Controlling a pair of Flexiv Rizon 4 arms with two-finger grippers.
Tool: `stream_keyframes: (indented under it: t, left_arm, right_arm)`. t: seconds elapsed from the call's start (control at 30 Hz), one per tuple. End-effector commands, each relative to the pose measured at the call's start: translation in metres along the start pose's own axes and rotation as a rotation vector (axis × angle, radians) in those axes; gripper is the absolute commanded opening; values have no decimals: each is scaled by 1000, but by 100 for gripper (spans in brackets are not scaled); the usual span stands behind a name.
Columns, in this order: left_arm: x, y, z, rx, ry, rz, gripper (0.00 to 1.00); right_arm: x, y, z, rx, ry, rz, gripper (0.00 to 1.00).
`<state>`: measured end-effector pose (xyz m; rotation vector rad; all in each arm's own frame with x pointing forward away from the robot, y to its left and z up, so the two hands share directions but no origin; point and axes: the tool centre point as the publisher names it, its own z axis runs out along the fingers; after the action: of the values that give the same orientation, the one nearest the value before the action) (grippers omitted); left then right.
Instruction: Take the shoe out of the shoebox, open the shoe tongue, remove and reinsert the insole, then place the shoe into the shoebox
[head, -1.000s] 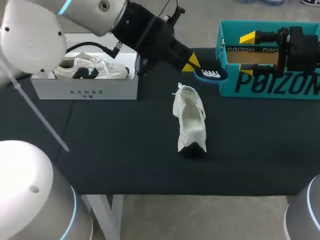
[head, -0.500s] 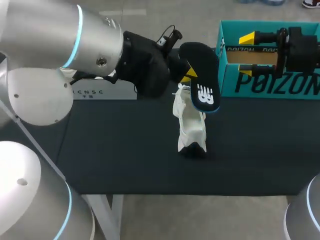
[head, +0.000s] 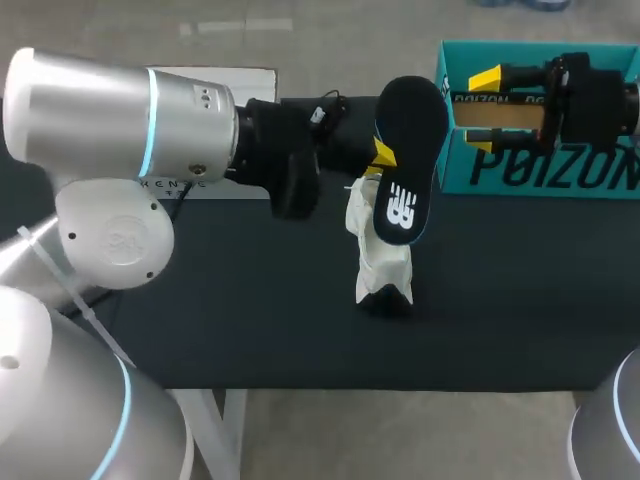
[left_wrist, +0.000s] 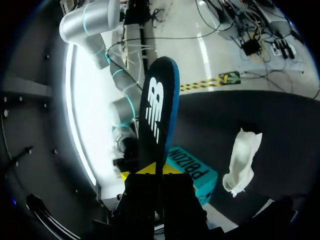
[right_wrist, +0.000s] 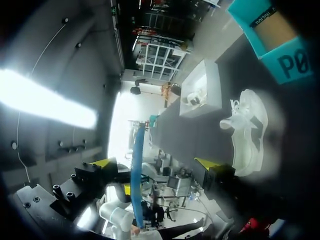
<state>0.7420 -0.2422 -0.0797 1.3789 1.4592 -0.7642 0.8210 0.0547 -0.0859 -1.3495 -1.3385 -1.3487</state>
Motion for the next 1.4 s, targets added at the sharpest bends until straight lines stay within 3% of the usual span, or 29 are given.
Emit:
stream_keyframes:
  t: [0.03, 0.37, 0.43, 0.47, 0.5, 0.57, 0.7, 0.83, 0.97, 1.2, 1.23, 1.27, 1.4]
  left_arm:
    - [4, 5, 26, -34, -169, -37, 0]
    - [17, 15, 49, -26, -85, -57, 0]
    - [16, 17, 50, -19, -48, -86, 0]
    - [15, 18, 51, -15, -35, -83, 0]
    - [15, 19, 51, -17, -27, -74, 0]
    - [15, 21, 52, -26, -15, -63, 0]
    - [14, 23, 54, -42, -10, -66, 0]
    - [12, 22, 56, -39, 2, -71, 0]
    - [10, 22, 56, -38, 7, -78, 0]
    - [10, 21, 55, -27, 60, -67, 0]
    - [11, 21, 53, -34, 82, -47, 45]
    - [13, 21, 52, -43, 109, -45, 100]
    - [17, 29, 36, -46, 263, -34, 100]
  right_arm:
    - [3, -3, 6, 0, 5, -12, 100]
    - [0, -11, 17, 20, -1, -17, 100]
    - [-1, -12, 18, 28, -19, -14, 73]
    - [-2, -12, 19, 32, -28, -11, 65]
    - [-3, -12, 20, 33, -38, -9, 64]
    - [-5, -13, 22, 38, -55, -1, 47]
    - [-12, -14, 24, 33, -78, 13, 37]
    - [-16, -14, 25, 33, -86, 20, 36]
    - [-19, -14, 26, 25, -88, 28, 0]
    - [-24, -16, 25, 16, -66, 38, 0]
    - [-25, -16, 25, 14, -60, 40, 0]
    - [-26, -16, 25, 11, -52, 42, 0]
    - [-32, -16, 25, 7, -40, 45, 0]
